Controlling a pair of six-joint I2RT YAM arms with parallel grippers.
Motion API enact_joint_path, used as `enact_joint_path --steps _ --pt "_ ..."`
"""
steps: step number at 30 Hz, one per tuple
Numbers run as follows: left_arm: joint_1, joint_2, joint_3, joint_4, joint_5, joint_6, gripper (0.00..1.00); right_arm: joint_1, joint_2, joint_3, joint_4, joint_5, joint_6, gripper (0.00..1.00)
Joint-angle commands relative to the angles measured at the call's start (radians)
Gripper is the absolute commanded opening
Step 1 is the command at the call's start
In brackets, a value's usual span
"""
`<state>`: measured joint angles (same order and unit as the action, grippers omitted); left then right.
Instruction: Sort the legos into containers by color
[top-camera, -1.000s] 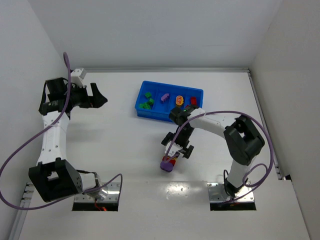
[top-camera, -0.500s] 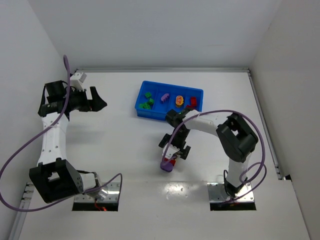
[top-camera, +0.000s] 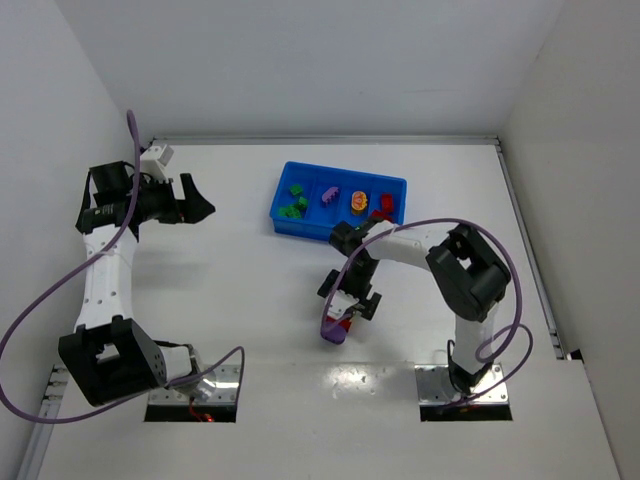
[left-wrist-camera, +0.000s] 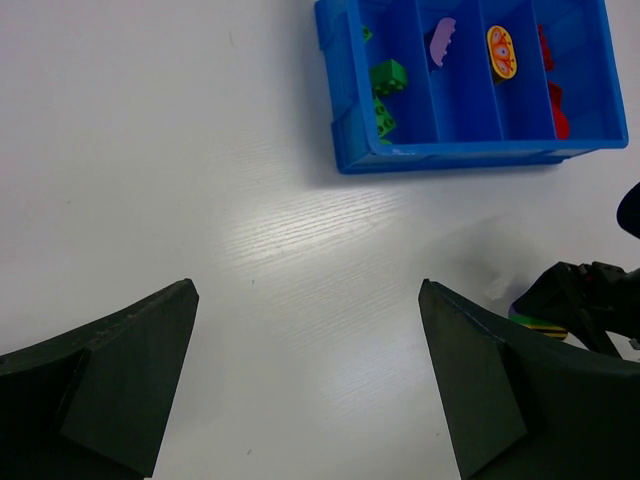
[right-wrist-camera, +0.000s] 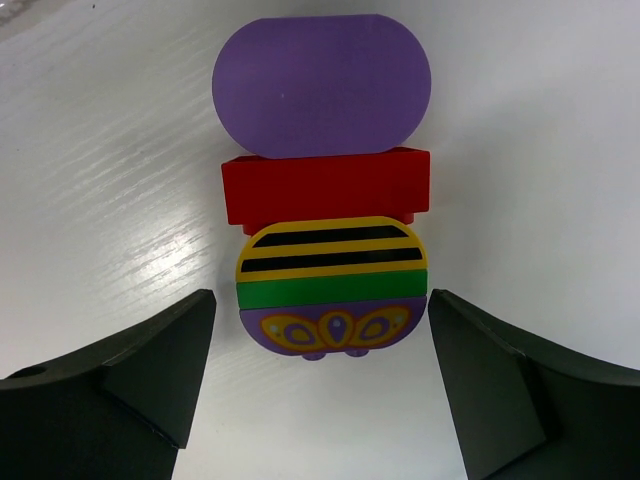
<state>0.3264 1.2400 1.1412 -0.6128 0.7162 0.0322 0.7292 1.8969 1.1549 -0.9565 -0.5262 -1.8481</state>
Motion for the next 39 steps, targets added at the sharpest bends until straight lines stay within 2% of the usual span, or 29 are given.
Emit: enact_joint_path --steps 1,7,13,14,16,17,21,26,32,38,39 --pt "0.011 -0.002 0.011 0.002 0.028 -0.009 1.0 0.007 0.017 -0.003 -0.004 -0.02 -0.034 0.88" --pt "0.011 0.016 0.011 0.002 0.028 -0.009 1.0 0.007 0.027 0.006 -0.004 -0.02 -0.034 0.8" --pt "0.011 0.016 0.011 0.002 0.037 -0.009 1.0 -0.002 0.045 0.006 0.005 -0.02 -0.034 0.54" --pt "0.011 0.016 0.011 0.002 0.037 -0.009 1.0 -0.002 0.045 0.006 0.005 -0.02 -0.024 0.45" --pt "0.011 0.016 0.002 0.002 0.048 -0.009 1.0 -0.002 0.045 0.006 0.005 -0.029 -0.01 0.36" --pt "0.011 0.016 0.002 0.002 0.048 -0.009 1.0 -0.002 0.035 0.006 0.015 -0.029 0.015 0.26" --pt "-0.026 0.004 -0.043 0.002 0.066 0.026 1.0 -0.002 0.016 0.016 0.025 -0.052 0.136 0.15" --pt "-0.084 -0.005 -0.116 0.002 0.106 0.067 1.0 -0.013 -0.05 0.016 0.09 -0.052 0.405 0.09" --pt "-0.133 0.018 -0.163 0.002 0.179 0.127 1.0 -0.022 -0.151 -0.044 0.232 -0.034 0.659 0.09" --pt "-0.145 0.143 -0.163 -0.131 0.351 0.233 1.0 -0.013 -0.22 -0.122 0.462 0.032 0.866 0.08" --pt "-0.145 0.2 -0.149 -0.186 0.376 0.277 0.97 -0.013 -0.22 -0.123 0.488 0.044 0.918 0.06"
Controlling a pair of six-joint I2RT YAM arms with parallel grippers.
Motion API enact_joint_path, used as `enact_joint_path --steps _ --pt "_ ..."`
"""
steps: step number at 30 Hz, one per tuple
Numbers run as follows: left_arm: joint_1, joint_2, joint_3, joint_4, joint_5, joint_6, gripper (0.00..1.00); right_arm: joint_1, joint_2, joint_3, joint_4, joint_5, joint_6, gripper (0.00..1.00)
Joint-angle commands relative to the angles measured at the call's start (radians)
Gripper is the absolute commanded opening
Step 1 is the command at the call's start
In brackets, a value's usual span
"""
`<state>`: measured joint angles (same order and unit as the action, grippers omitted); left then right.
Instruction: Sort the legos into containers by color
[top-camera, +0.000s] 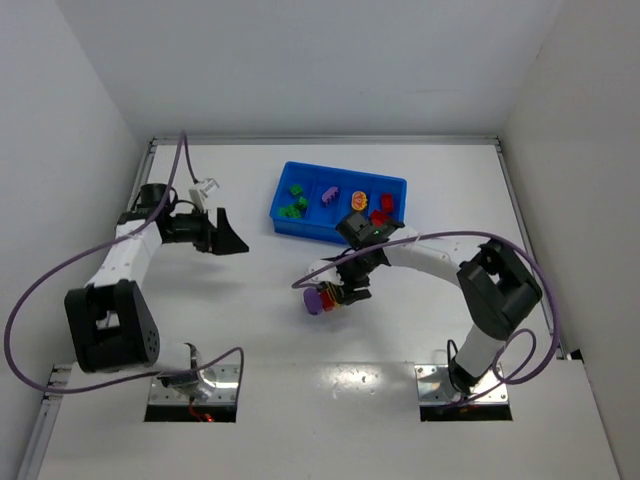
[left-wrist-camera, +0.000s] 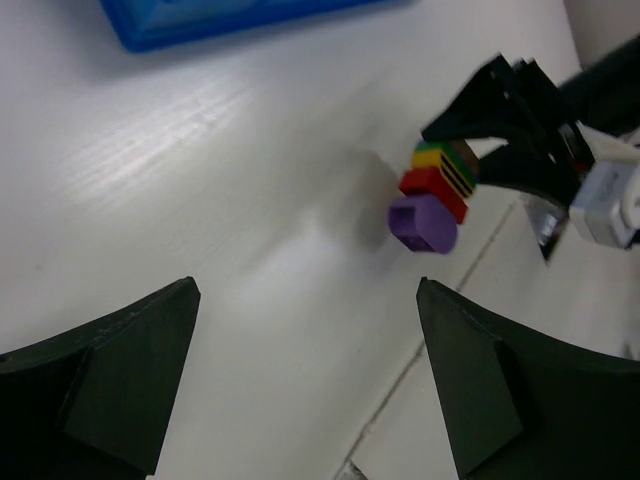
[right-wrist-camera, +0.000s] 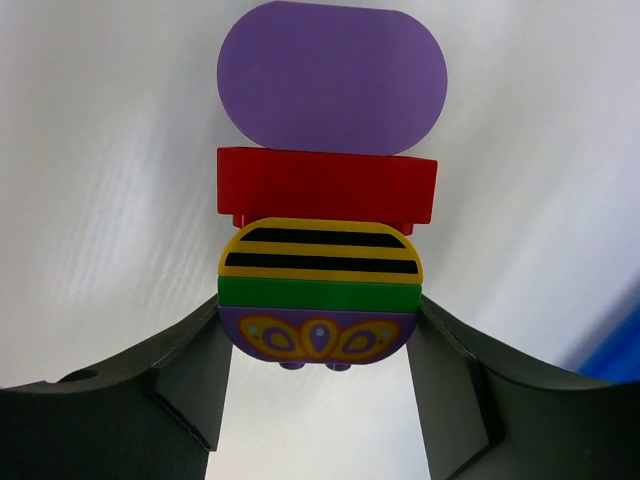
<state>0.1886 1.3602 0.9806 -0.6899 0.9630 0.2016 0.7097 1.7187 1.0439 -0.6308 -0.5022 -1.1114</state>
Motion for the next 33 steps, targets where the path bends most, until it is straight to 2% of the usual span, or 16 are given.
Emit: enact_joint_path --steps 1,3,5,12,19,33 --pt "-0.008 0.109 0.012 -0.138 0.175 0.13 0.95 0.007 -0.042 -0.012 0.19 0.048 0.211 0.06" --pt "-0.008 0.16 0.024 -0.196 0.218 0.18 0.88 0.016 -0.042 -0.012 0.287 0.097 0.307 0.05" --pt "-0.008 0.206 0.04 -0.206 0.23 0.18 0.86 0.016 -0.042 -0.002 0.374 0.129 0.369 0.05" --pt "-0.041 0.264 0.04 -0.215 0.296 0.19 0.85 0.016 -0.051 0.016 0.5 0.186 0.522 0.05" --pt "-0.069 0.312 0.058 -0.215 0.344 0.229 0.78 0.036 -0.042 0.079 0.533 0.162 0.596 0.05" --pt "-0.069 0.35 0.115 -0.215 0.384 0.249 0.77 0.119 -0.004 0.174 0.531 0.14 0.617 0.05"
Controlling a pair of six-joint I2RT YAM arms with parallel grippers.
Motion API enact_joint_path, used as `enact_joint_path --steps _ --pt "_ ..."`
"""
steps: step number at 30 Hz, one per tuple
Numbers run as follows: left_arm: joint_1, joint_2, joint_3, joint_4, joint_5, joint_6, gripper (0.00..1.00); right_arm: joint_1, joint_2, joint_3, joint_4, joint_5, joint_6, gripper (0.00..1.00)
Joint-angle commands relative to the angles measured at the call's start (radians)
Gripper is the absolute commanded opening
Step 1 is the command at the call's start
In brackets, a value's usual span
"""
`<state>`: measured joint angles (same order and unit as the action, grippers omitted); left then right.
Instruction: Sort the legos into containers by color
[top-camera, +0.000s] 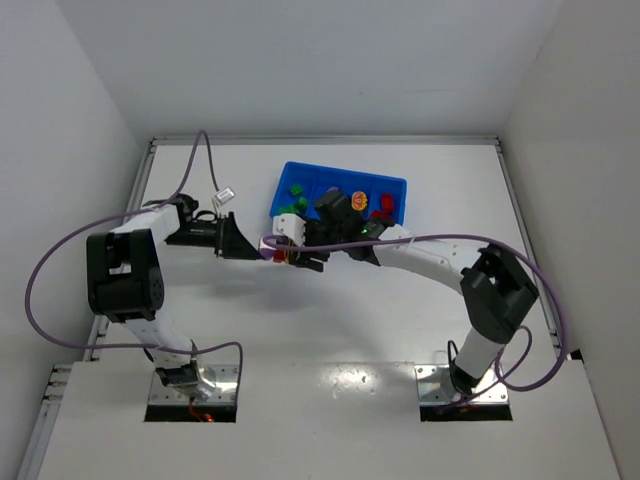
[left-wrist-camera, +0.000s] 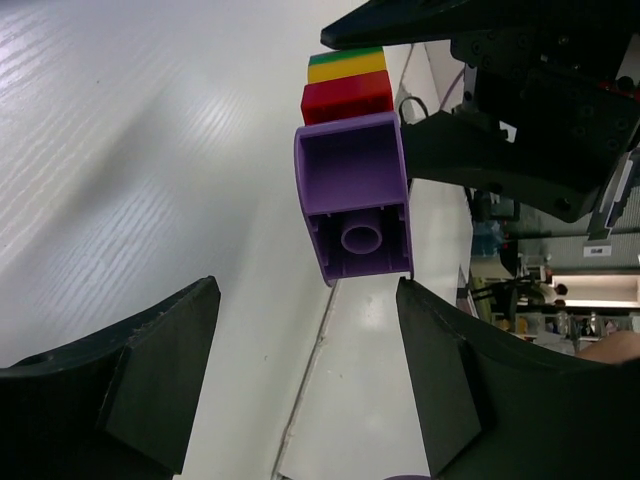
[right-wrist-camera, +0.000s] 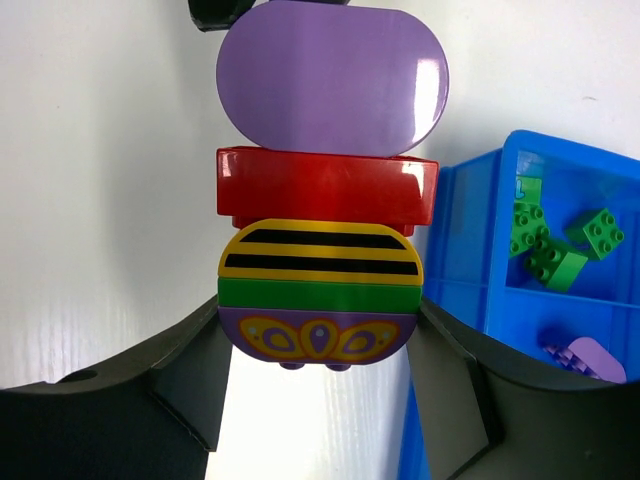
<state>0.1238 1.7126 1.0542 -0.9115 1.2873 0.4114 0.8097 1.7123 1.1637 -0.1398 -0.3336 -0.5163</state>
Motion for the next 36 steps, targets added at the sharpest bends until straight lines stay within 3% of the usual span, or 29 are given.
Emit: enact_joint_path --steps 1,7,16,28,36 --pt "-0.004 -0.002 0.041 0.006 0.069 0.04 0.77 0.019 0.013 0.054 0.04 -0.028 0.022 0.05" --pt "-0.004 -0.002 0.059 -0.026 0.089 0.079 0.77 0.028 0.032 0.074 0.031 -0.028 0.022 0.05" --pt "0.034 0.053 0.13 -0.266 0.118 0.317 0.77 0.028 0.041 0.054 0.012 -0.019 0.022 0.05" --pt "0.054 0.024 0.119 -0.257 0.127 0.317 0.77 0.017 0.009 0.022 0.012 -0.01 0.013 0.05" --pt "0.005 0.033 0.119 -0.225 0.118 0.297 0.77 0.045 0.027 0.068 0.022 -0.01 0.041 0.05"
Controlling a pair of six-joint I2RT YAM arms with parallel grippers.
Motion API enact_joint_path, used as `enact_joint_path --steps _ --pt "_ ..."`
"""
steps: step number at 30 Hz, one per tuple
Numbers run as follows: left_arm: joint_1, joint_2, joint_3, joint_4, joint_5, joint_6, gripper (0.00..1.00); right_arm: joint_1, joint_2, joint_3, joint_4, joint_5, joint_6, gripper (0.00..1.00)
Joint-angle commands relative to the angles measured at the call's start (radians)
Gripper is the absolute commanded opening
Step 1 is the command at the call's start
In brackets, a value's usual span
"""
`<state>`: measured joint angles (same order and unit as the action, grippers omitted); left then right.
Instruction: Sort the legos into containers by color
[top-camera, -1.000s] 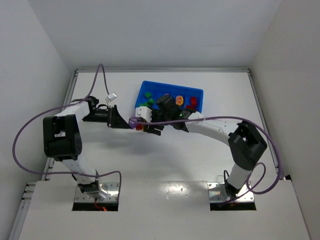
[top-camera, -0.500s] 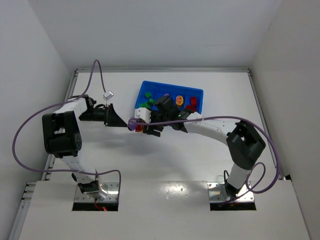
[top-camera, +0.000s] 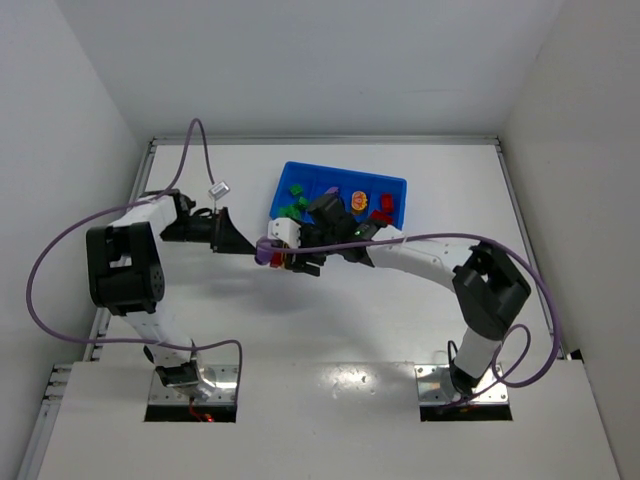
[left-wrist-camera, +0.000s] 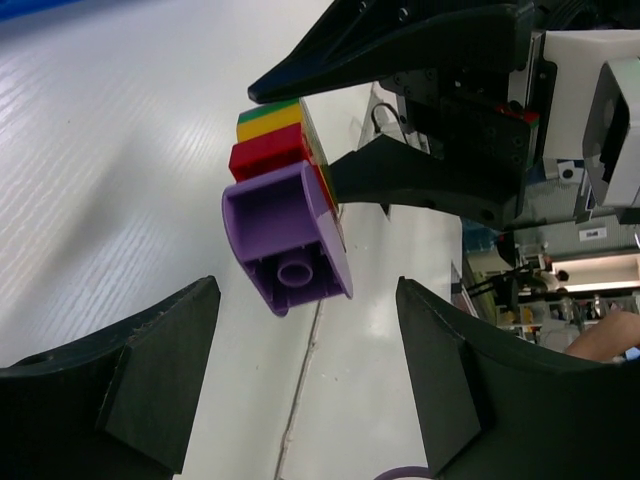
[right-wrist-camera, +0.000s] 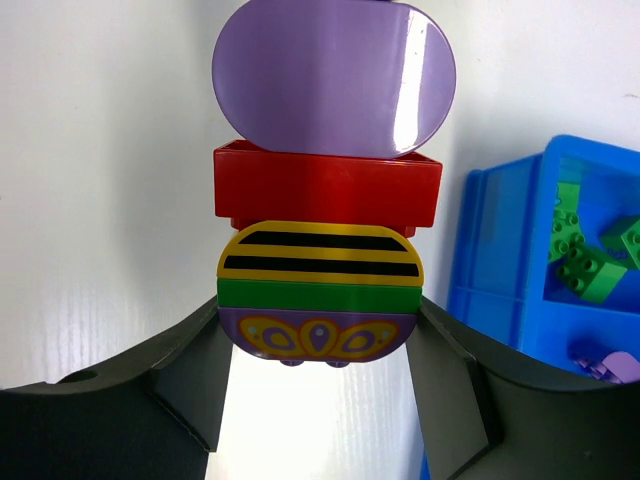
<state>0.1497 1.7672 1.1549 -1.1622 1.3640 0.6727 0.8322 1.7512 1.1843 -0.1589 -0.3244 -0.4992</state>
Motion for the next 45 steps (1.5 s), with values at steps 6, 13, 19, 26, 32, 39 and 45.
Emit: enact_joint_path --steps 6,13,19,26,32,39,45 --pt "-0.053 -0.003 0.037 0.055 0.021 0.016 0.68 0.042 -0.003 0.075 0.052 -0.019 0.033 0.05" --pt "-0.053 -0.003 0.037 0.073 0.021 -0.005 0.19 0.051 0.007 0.086 0.052 0.004 0.033 0.05" --pt "0.011 0.006 0.092 0.01 0.03 0.054 0.09 0.051 -0.013 0.023 0.082 0.088 0.033 0.04" --pt "0.137 0.006 0.123 -0.074 0.04 0.125 0.09 0.021 -0.047 -0.066 0.094 0.185 0.045 0.03" --pt "0.177 0.038 0.202 -0.128 0.049 0.192 0.09 0.012 -0.082 -0.111 0.094 0.214 0.054 0.03" --pt "0.177 -0.076 0.289 0.459 -0.295 -0.427 0.05 0.012 -0.101 -0.111 0.085 0.234 0.064 0.03" --pt "0.168 -0.052 0.351 0.532 -0.477 -0.658 0.03 -0.007 -0.101 -0.111 0.085 0.255 0.082 0.03"
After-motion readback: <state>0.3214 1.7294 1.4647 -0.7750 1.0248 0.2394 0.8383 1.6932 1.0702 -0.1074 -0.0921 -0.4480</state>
